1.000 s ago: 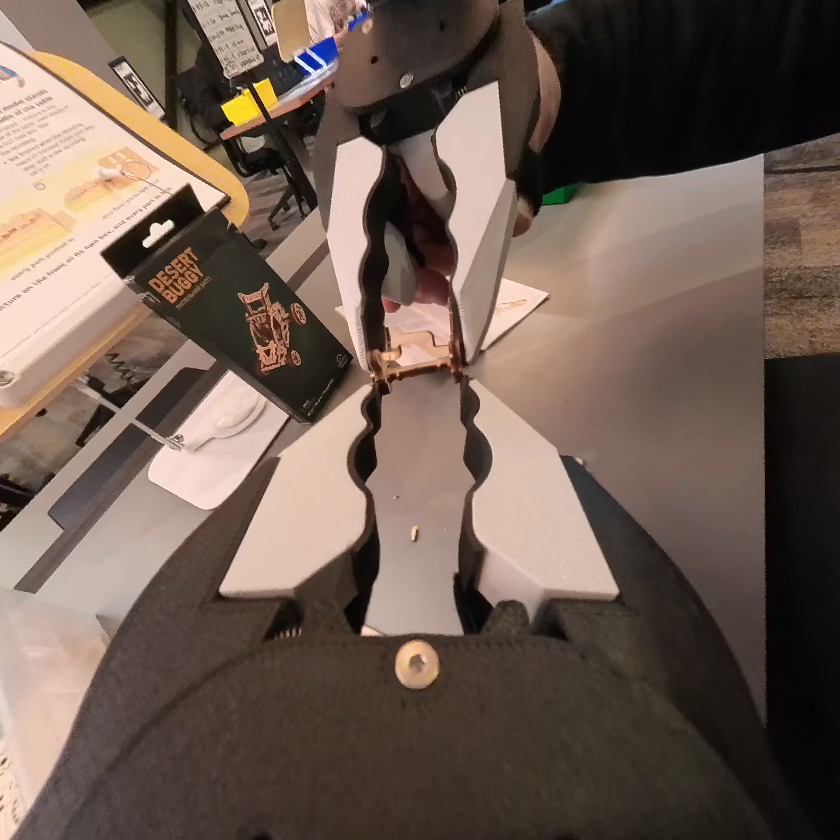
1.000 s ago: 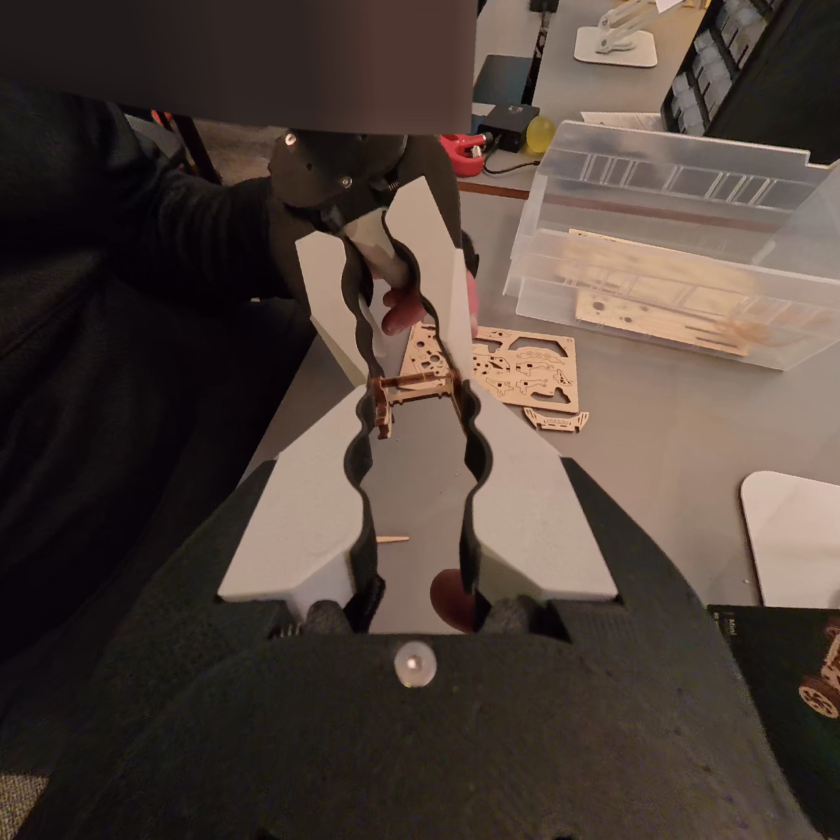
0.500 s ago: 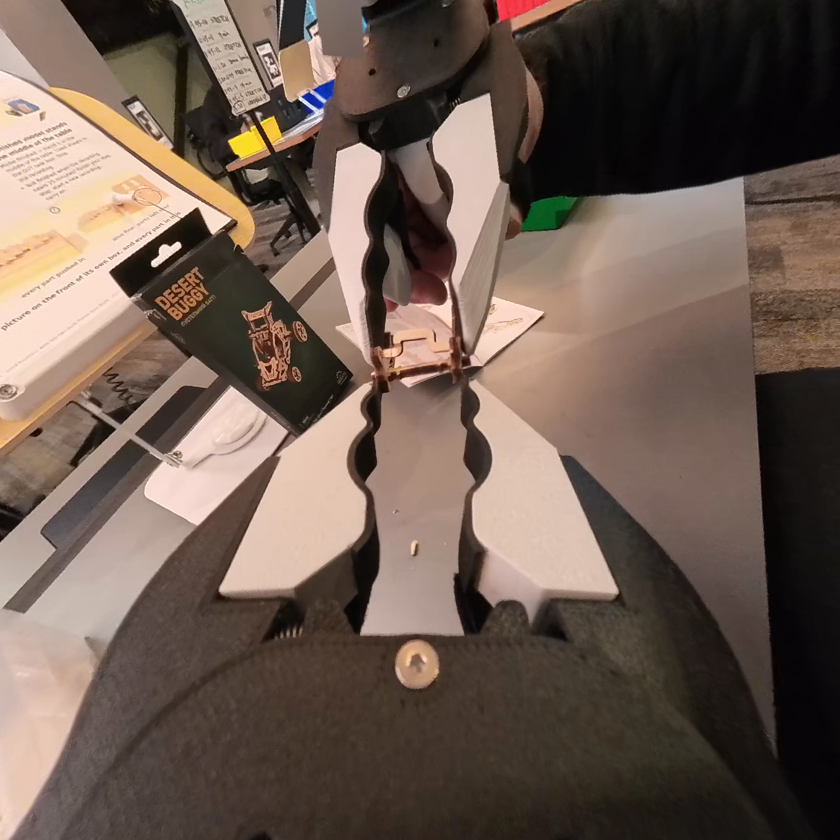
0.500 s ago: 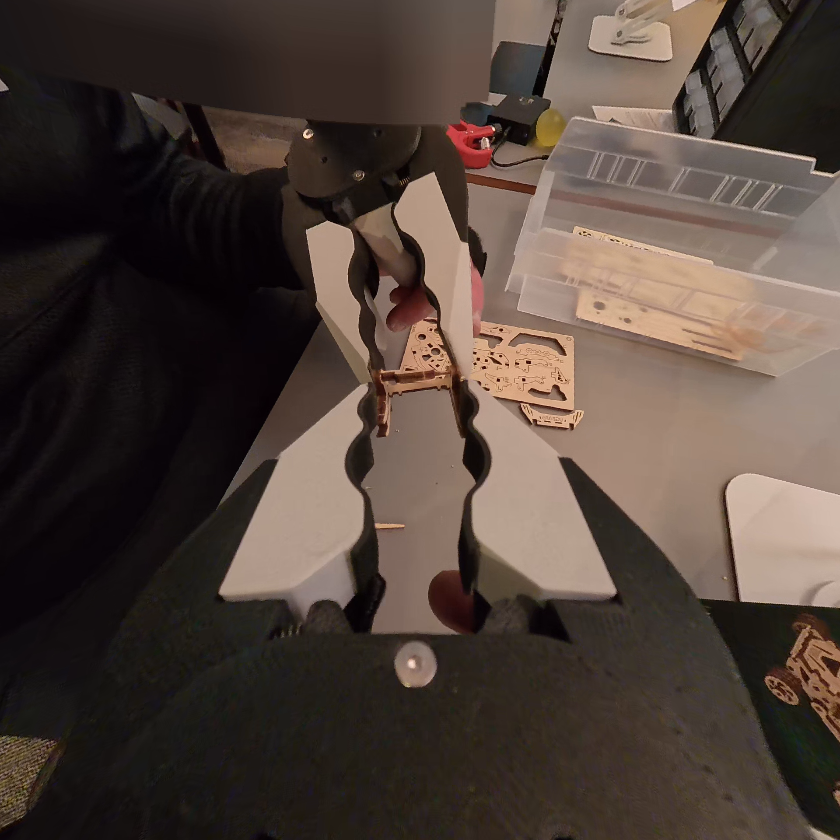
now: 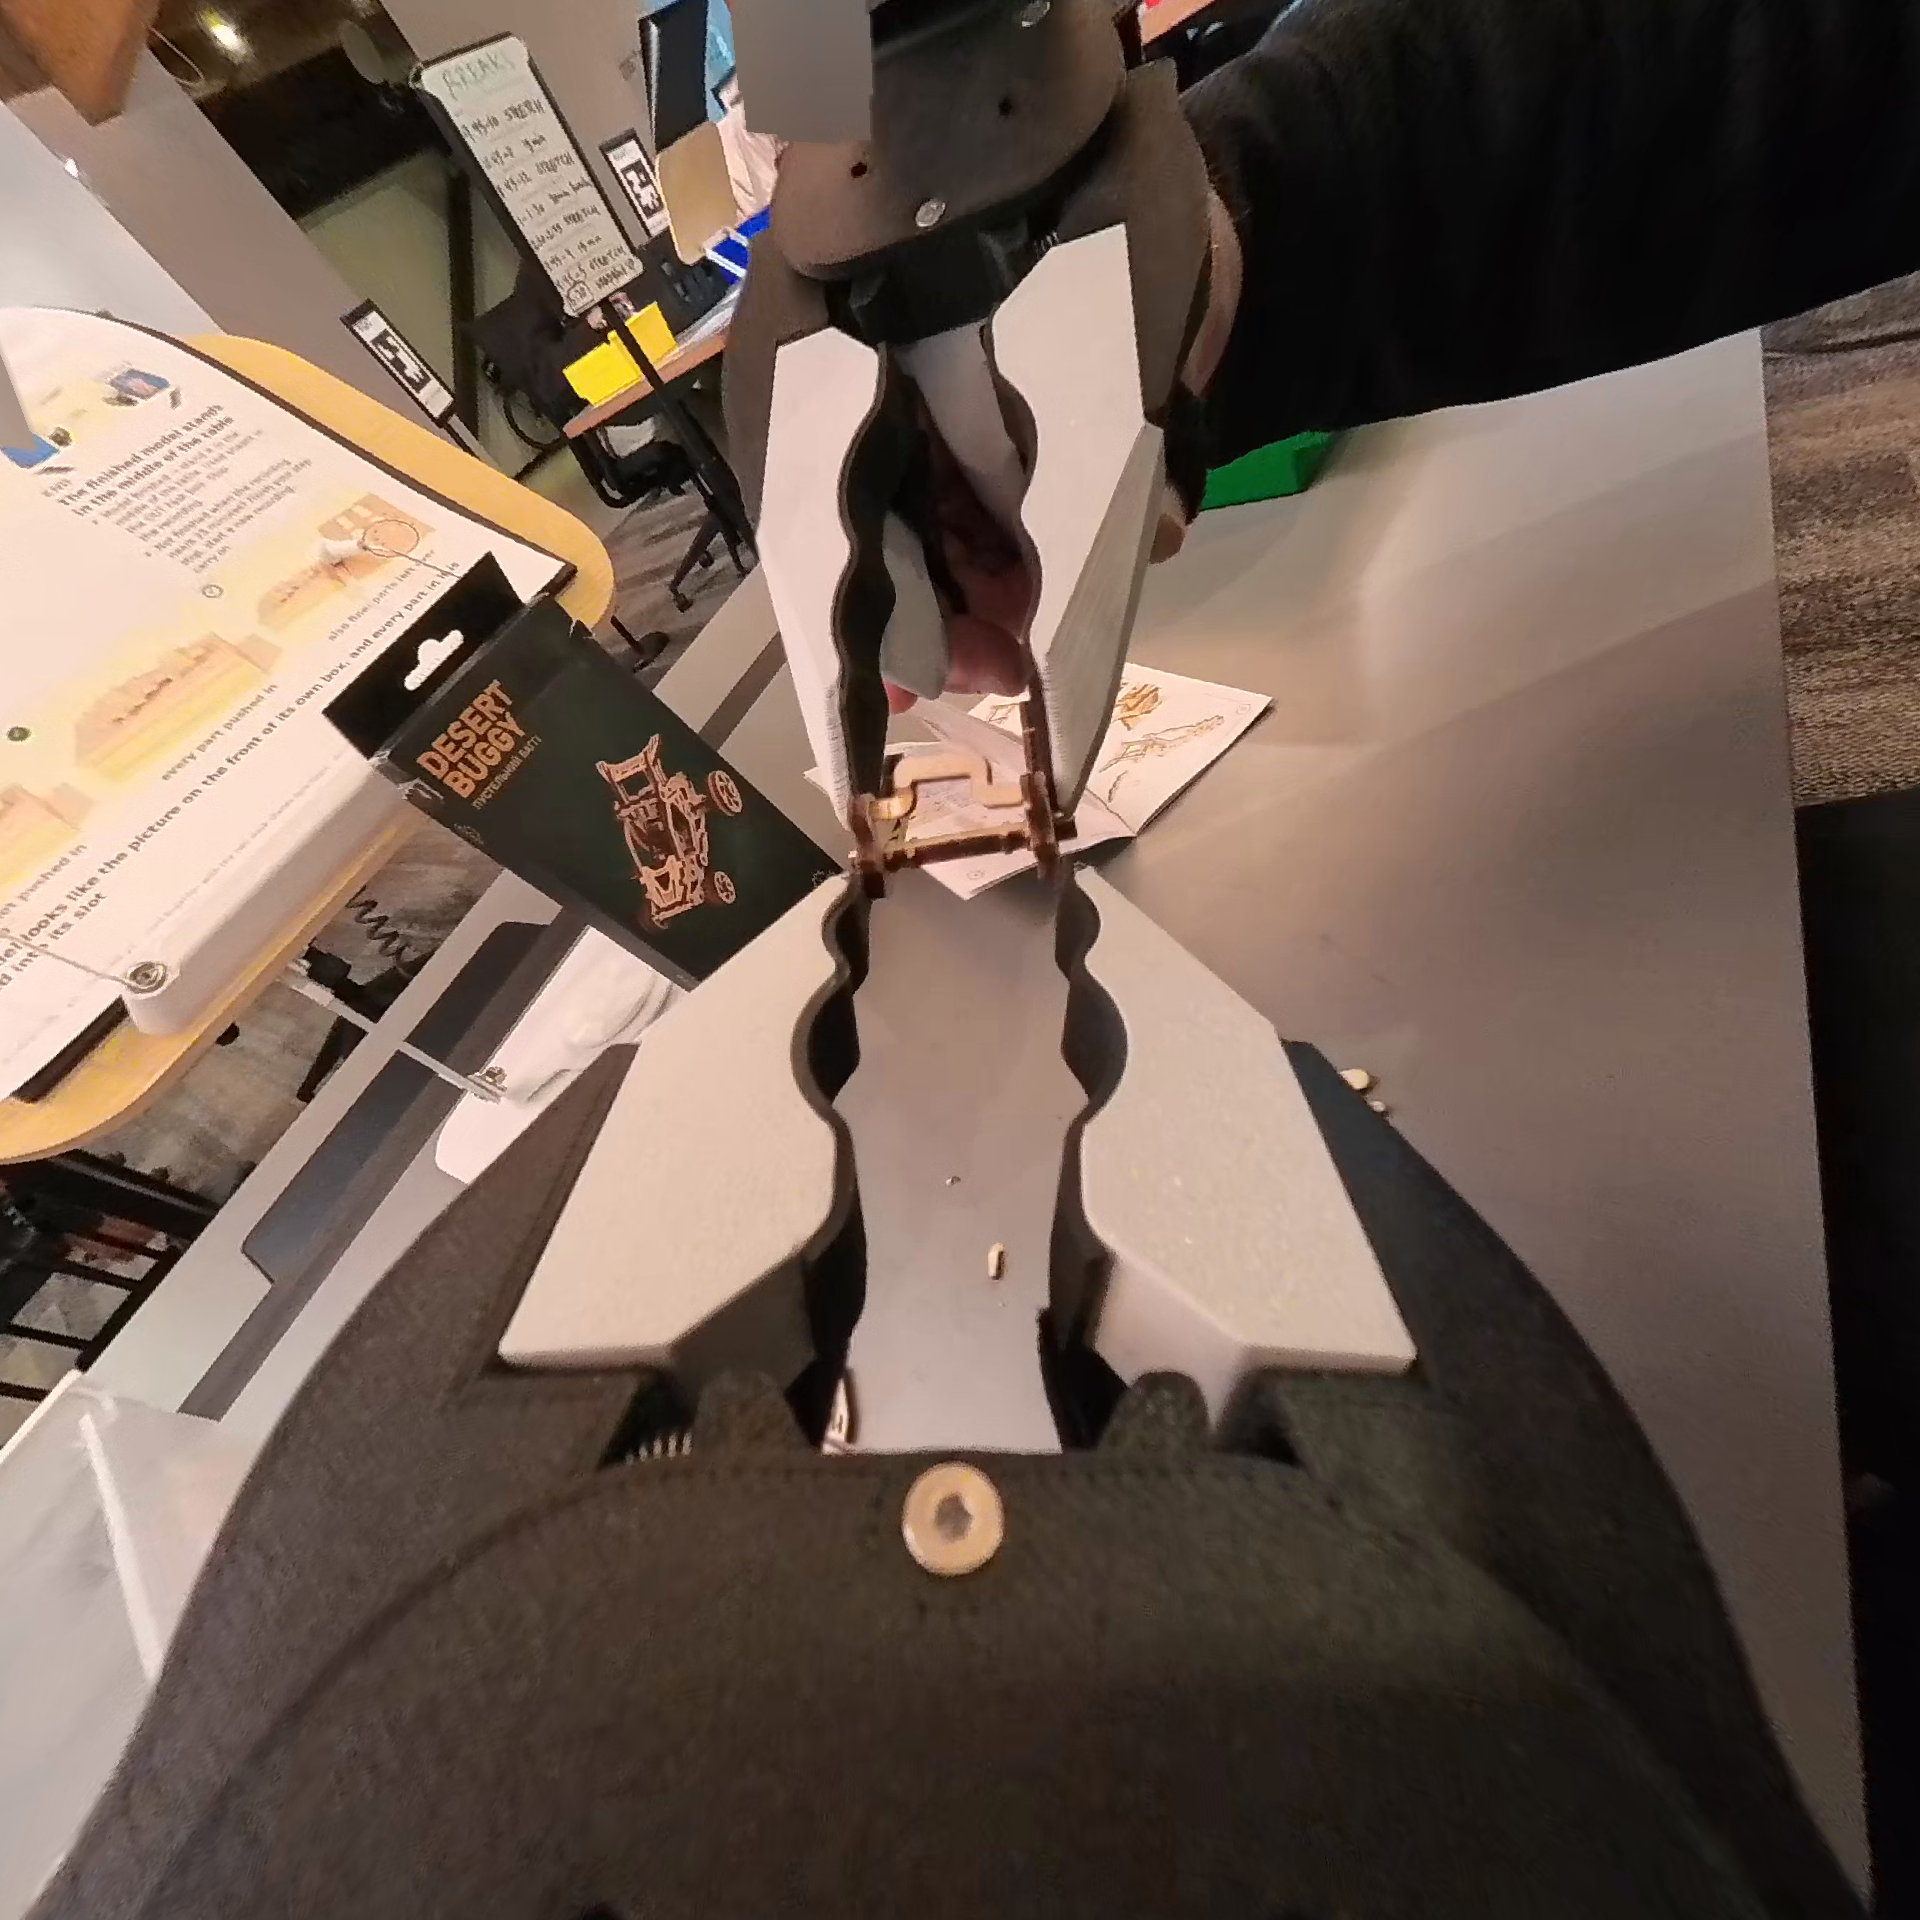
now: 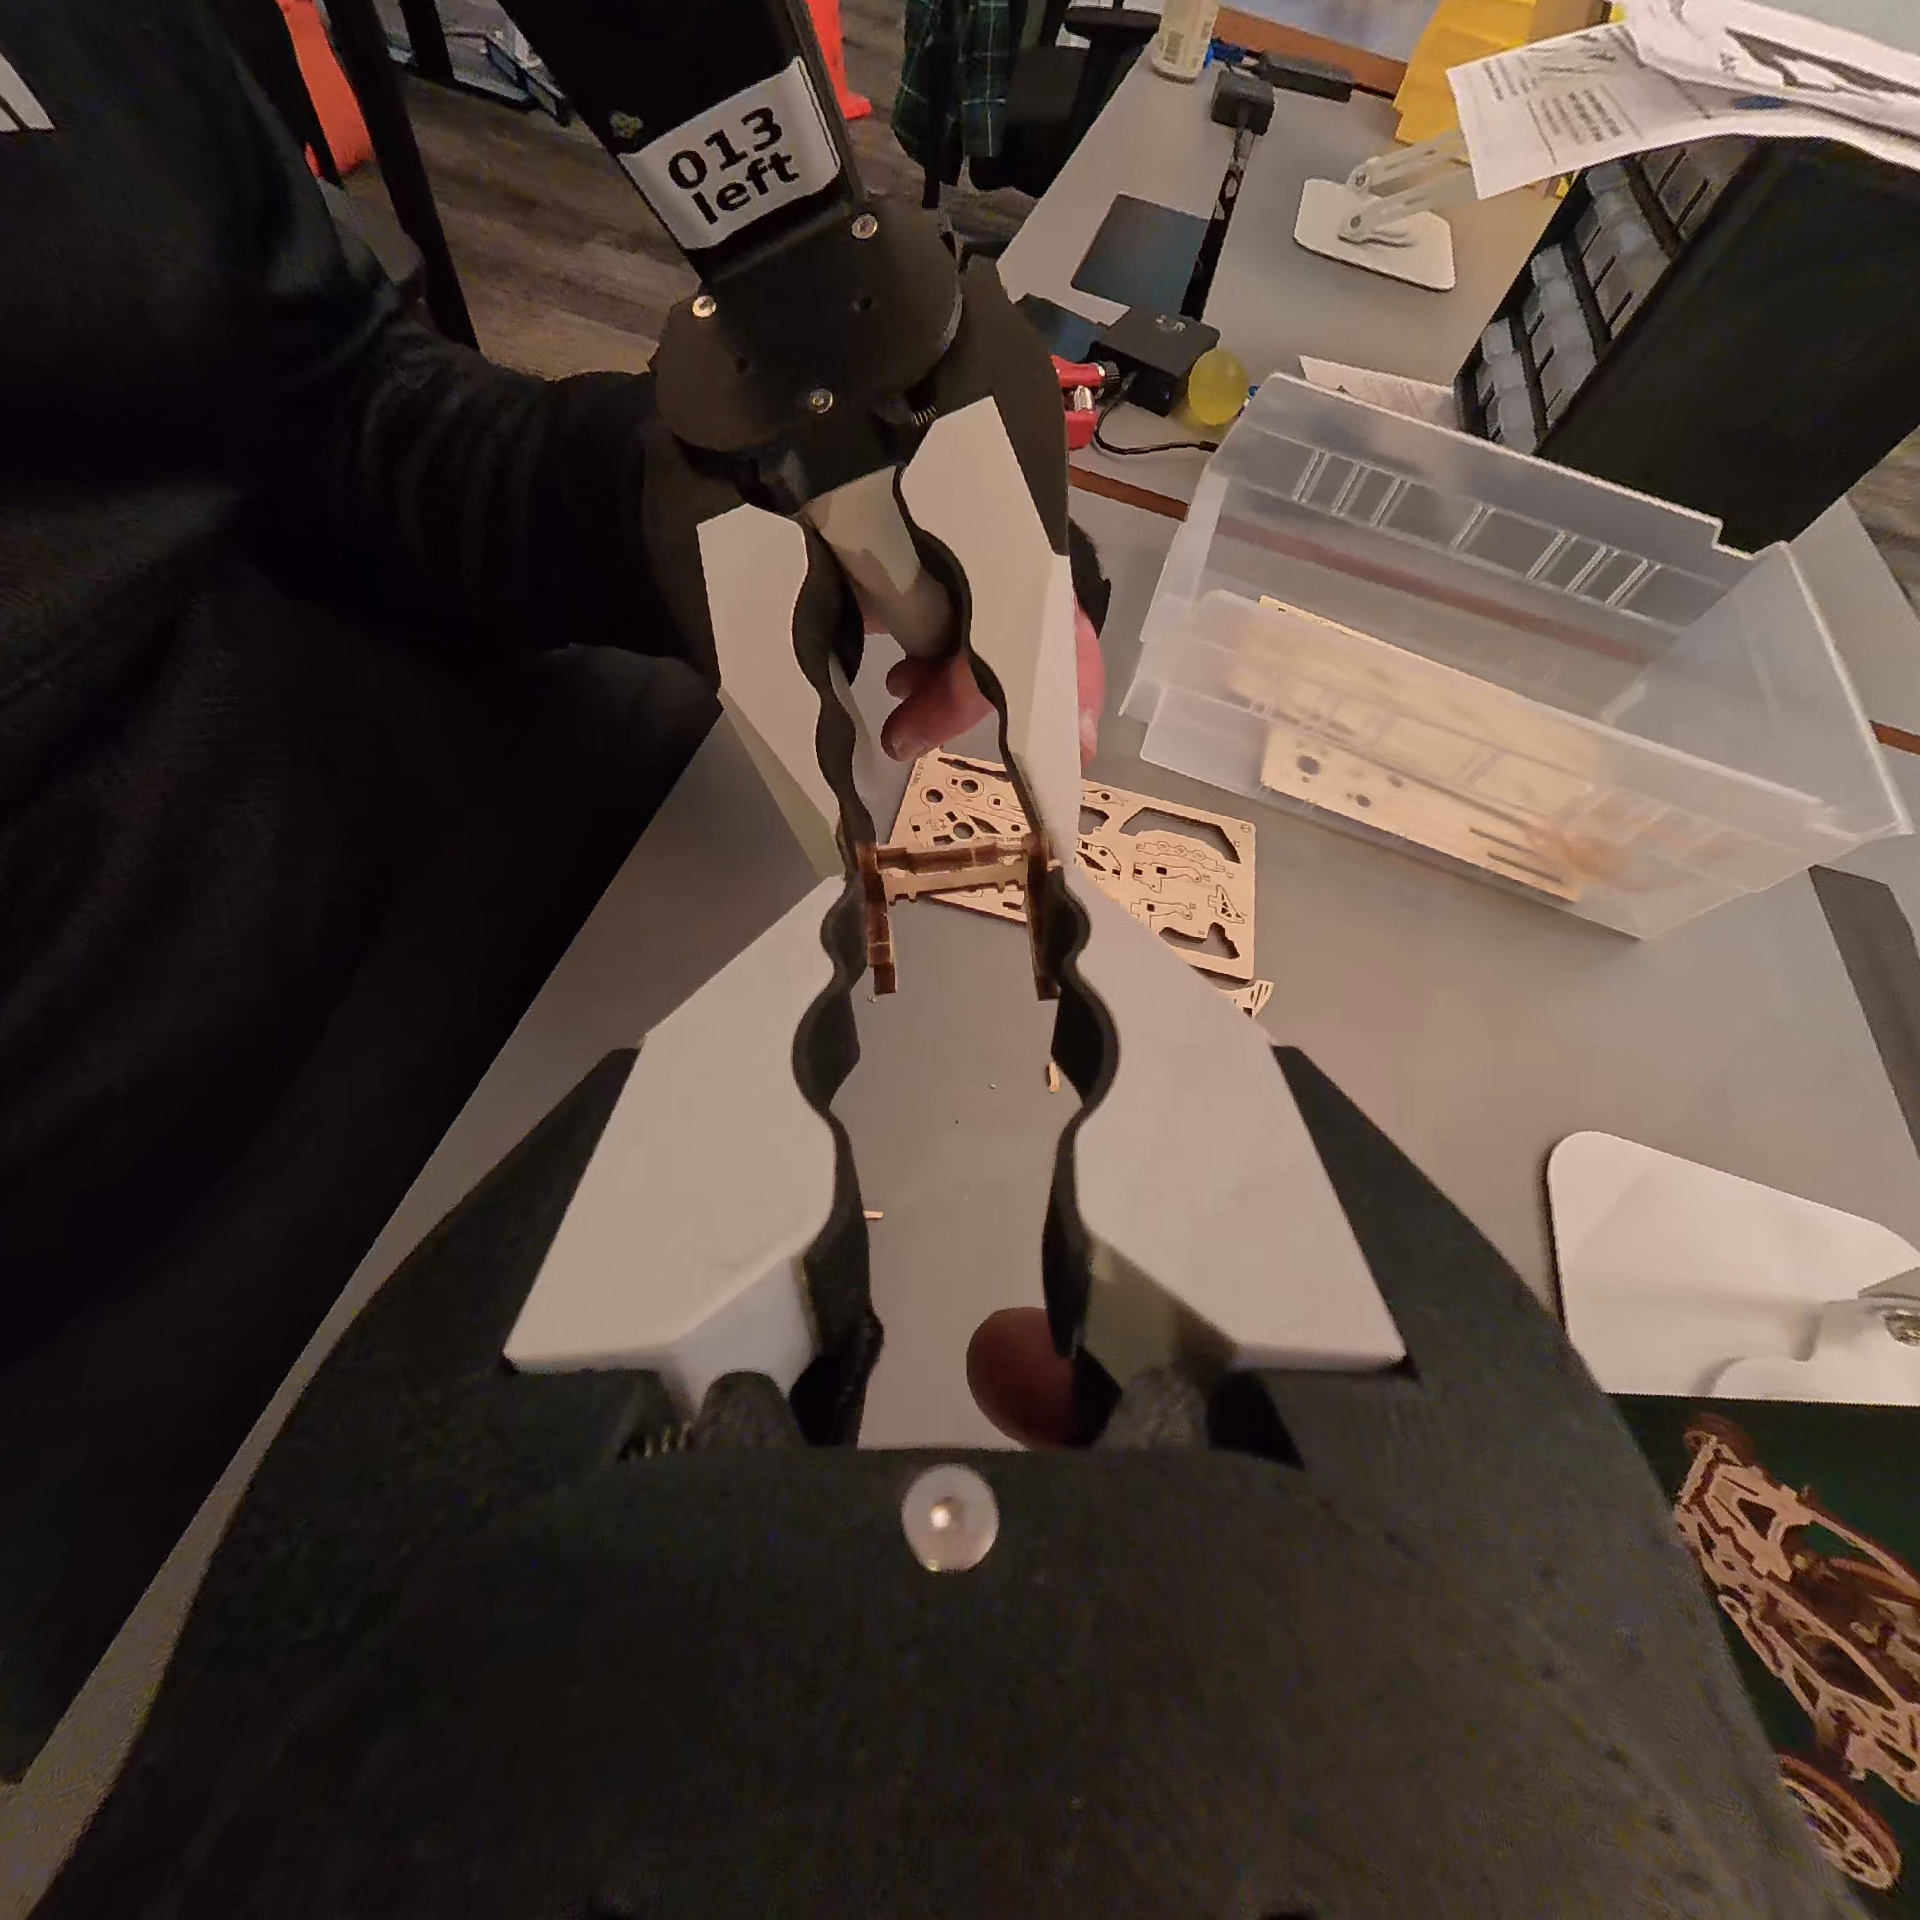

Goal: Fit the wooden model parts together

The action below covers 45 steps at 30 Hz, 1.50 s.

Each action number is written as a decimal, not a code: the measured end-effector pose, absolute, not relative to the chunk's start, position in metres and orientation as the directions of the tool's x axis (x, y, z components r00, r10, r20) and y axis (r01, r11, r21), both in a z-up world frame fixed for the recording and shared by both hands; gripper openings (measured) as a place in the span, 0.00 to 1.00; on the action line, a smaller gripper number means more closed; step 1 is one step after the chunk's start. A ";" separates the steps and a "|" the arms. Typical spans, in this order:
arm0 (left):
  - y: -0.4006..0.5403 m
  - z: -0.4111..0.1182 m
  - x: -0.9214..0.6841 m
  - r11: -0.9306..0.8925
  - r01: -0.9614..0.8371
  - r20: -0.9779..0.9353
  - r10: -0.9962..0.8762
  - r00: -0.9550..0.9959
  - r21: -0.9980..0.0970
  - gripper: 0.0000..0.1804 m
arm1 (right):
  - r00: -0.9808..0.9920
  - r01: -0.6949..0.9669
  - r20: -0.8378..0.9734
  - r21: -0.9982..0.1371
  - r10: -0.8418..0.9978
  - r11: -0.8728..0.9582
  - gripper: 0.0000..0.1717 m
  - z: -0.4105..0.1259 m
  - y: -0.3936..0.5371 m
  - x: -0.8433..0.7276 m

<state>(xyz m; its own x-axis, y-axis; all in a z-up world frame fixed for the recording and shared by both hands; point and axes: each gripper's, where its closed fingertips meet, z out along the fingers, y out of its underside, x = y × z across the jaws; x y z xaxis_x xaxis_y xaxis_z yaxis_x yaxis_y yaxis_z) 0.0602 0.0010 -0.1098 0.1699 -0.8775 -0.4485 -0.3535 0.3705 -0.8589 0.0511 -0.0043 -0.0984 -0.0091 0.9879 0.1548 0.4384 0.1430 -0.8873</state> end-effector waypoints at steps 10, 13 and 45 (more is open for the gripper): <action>0.001 -0.108 0.059 0.385 -0.370 -0.470 -0.866 0.172 -0.846 0.18 | -0.001 0.439 0.153 -0.888 0.988 0.138 0.19 -0.098 -0.004 0.051; -0.001 -0.107 0.059 0.389 -0.368 -0.470 -0.867 0.163 -0.845 0.18 | -0.008 0.437 0.151 -0.889 0.989 0.139 0.19 -0.097 -0.006 0.052; 0.002 -0.105 0.059 0.260 -0.228 -0.303 -0.936 0.181 -0.938 0.20 | 0.027 0.426 0.199 -0.889 0.980 0.169 0.10 -0.081 -0.010 0.044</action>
